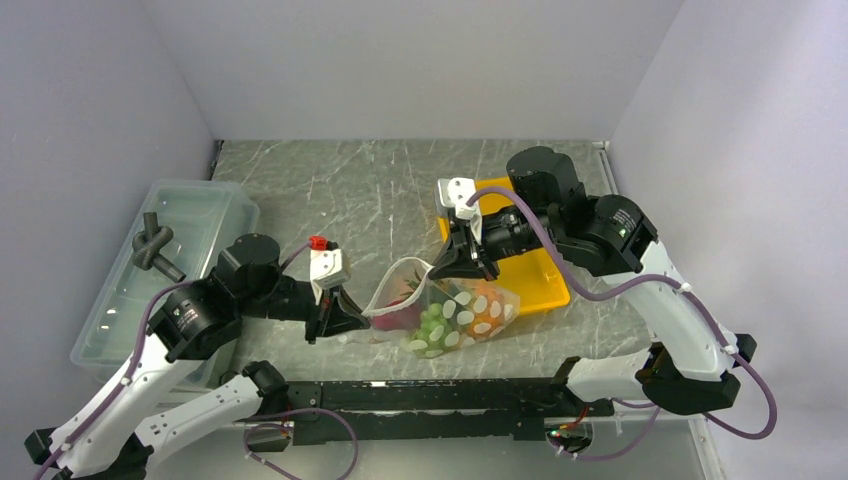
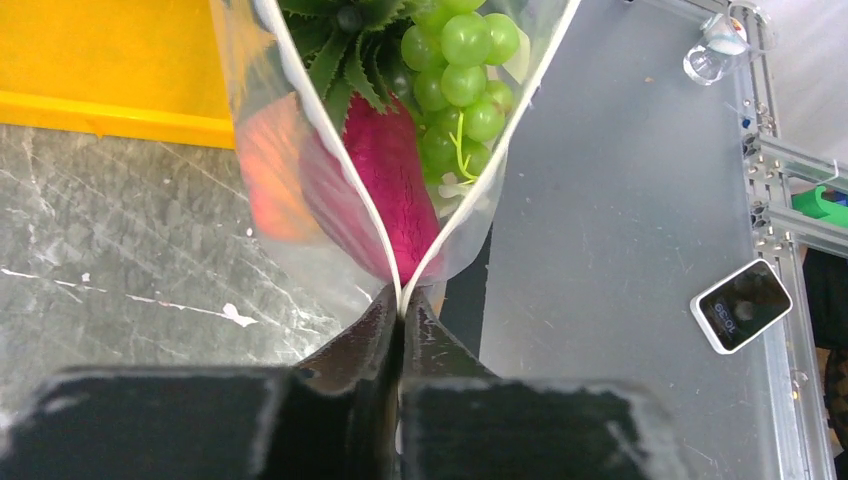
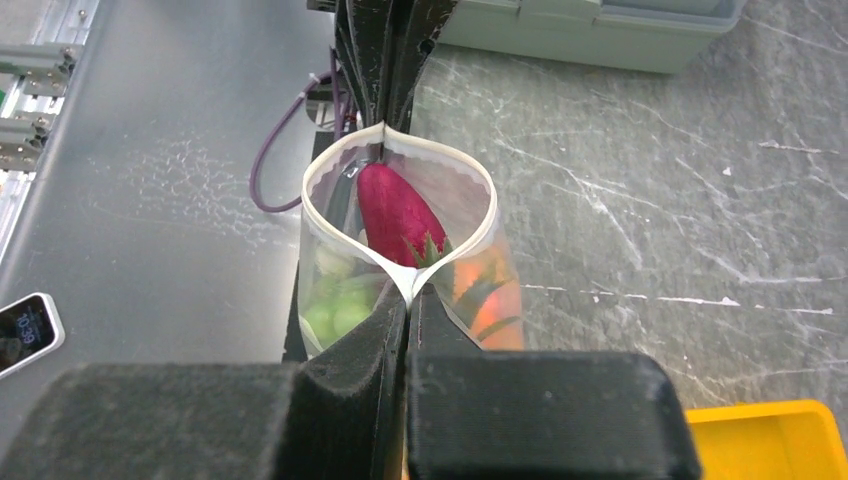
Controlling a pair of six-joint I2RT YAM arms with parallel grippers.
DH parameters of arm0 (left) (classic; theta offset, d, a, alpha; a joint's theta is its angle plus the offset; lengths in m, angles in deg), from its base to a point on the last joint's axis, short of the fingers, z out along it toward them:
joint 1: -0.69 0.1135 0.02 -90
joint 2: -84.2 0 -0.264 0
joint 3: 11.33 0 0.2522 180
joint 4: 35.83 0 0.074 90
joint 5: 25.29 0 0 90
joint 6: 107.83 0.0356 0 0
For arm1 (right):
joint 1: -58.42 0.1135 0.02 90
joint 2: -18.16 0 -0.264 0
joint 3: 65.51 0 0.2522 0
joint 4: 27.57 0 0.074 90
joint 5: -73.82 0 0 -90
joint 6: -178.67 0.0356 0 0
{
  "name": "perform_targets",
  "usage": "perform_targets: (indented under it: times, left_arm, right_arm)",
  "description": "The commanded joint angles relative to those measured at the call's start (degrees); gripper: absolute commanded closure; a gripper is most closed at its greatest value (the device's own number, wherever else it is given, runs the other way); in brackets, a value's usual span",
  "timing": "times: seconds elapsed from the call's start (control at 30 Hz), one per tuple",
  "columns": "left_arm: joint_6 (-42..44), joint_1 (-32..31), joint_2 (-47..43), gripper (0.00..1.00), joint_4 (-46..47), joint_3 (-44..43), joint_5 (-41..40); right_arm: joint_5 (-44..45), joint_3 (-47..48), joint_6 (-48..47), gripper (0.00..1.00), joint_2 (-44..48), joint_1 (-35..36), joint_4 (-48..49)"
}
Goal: Place the food in the zip-top bag and seal the zipper
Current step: Adjust the zipper on the food storage bag.
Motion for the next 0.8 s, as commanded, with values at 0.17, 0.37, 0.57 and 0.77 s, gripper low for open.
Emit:
perform_targets:
  times: [0.17, 0.37, 0.57, 0.77]
  left_arm:
    - [0.9, 0.1, 1.8, 1.00, 1.5, -0.9, 1.1]
    - [-5.2, 0.1, 1.9, 1.00, 2.9, -1.2, -3.9]
    - [-13.3, 0.1, 2.6, 1.00, 7.5, -1.1, -3.8]
    - [-16.6, 0.1, 4.7, 1.00, 7.4, -2.8, -7.2]
  right_arm:
    - [2.8, 2.3, 3.0, 1.00, 1.7, -0.2, 7.7]
    - [9.4, -2.7, 5.9, 1.00, 1.8, -0.3, 11.3]
    - [14.5, -7.4, 6.2, 0.99, 0.9, -0.3, 13.8]
    - [19.9, -9.4, 7.1, 0.71, -0.1, -0.3, 15.4]
